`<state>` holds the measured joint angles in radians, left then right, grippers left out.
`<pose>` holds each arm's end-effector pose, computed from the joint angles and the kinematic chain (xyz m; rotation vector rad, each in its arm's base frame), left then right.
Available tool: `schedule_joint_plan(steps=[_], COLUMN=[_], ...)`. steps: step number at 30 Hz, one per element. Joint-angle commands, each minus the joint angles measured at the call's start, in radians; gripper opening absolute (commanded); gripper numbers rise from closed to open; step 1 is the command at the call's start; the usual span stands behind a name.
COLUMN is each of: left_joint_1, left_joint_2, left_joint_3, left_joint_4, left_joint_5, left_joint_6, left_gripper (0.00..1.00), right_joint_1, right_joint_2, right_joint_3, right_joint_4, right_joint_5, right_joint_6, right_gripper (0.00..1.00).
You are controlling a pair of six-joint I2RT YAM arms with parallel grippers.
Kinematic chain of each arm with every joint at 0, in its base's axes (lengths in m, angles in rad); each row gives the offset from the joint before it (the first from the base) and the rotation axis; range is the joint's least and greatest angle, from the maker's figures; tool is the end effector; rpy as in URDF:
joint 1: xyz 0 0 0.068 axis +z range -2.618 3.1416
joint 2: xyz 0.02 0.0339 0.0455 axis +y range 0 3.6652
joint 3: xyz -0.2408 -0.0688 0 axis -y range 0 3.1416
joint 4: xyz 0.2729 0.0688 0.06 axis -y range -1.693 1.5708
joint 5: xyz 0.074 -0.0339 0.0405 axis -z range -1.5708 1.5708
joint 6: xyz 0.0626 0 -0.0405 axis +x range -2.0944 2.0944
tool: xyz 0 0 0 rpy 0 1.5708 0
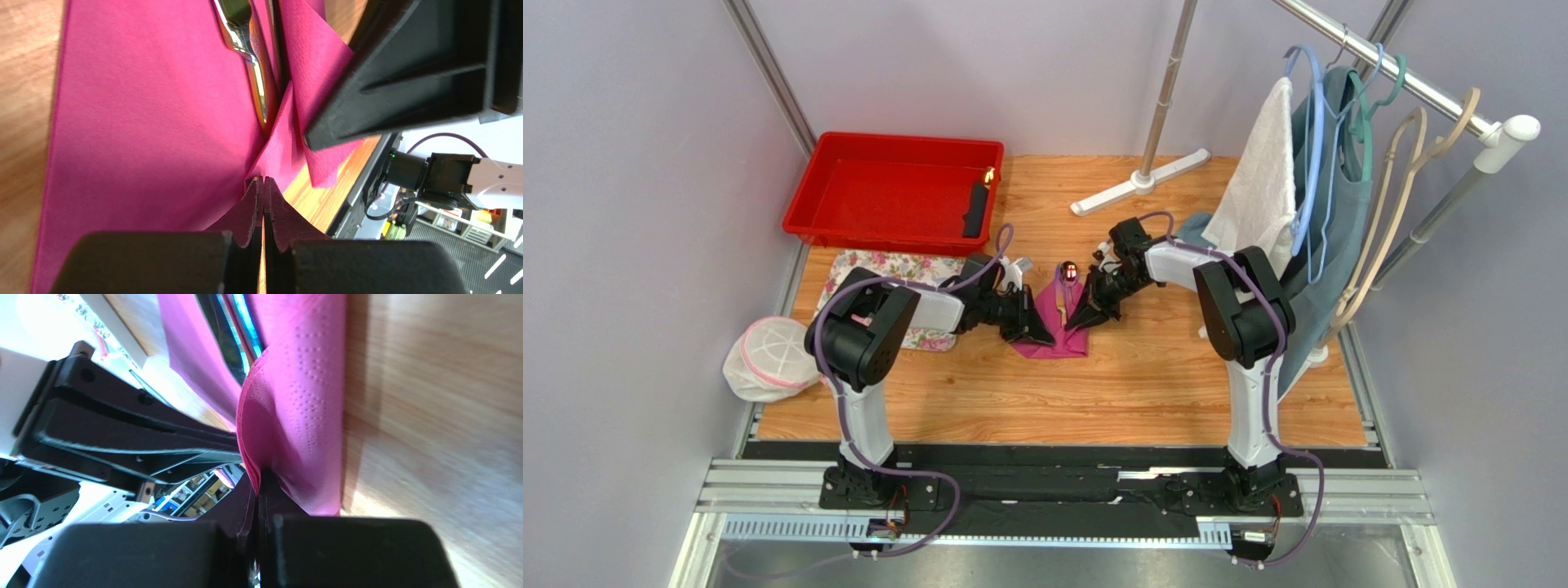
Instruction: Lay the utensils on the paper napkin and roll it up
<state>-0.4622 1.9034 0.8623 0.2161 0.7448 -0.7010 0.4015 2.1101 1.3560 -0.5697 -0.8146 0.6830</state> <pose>0.3120 -0.2029 0.0478 0.0837 2.5966 -1.3902 0.3617 0.2030 0.0636 -0.2342 -2.6778 -1.1639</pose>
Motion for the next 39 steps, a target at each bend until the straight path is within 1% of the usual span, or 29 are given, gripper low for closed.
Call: schedule_joint_plan(steps=[1,11,19,22,25,27,30,35,39], left_joint_1=[0.003,0.003,0.003,0.005,0.008,0.013,0.026,0.059,0.076], left_joint_2=[0.017,0.031,0.026,0.003,-0.059,-0.089,-0.139,-0.198,-0.224], left_joint_3=[0.035,0.047,0.044,0.026,-0.005,-0.022,-0.037,-0.054,-0.085], left_joint_4=[-0.004,-0.020,-0.014,0.009,0.041,0.042,0.009,-0.092,-0.074], left_joint_5=[-0.010,-0.013,-0.007,0.005,0.027,0.033,0.050,0.057,0.076], left_joint_6=[0.031,0.049,0.046,0.035,0.018,0.014,0.027,0.072,0.072], left_gripper=[0.00,0.00,0.00,0.00,0.00,0.03,0.06,0.09,0.10], right_joint_1=[0.022,0.056,0.063,0.062,0.062,0.063,0.063,0.063,0.062], right_joint_2=[-0.050,-0.019,0.007,0.022,0.033,0.034,0.037,0.041,0.048], right_joint_3=[0.000,0.011,0.006,0.005,0.003,0.002,-0.001,-0.005,-0.003], right_joint_4=[0.063,0.126,0.133,0.136,0.145,0.152,0.160,0.168,0.182], right_joint_5=[-0.037,-0.046,-0.018,-0.008,-0.005,-0.003,-0.003,0.003,0.002], right_joint_6=[0.062,0.124,0.132,0.133,0.135,0.138,0.142,0.142,0.156], right_gripper=[0.00,0.00,0.00,0.00,0.00,0.00,0.00,0.00,0.02])
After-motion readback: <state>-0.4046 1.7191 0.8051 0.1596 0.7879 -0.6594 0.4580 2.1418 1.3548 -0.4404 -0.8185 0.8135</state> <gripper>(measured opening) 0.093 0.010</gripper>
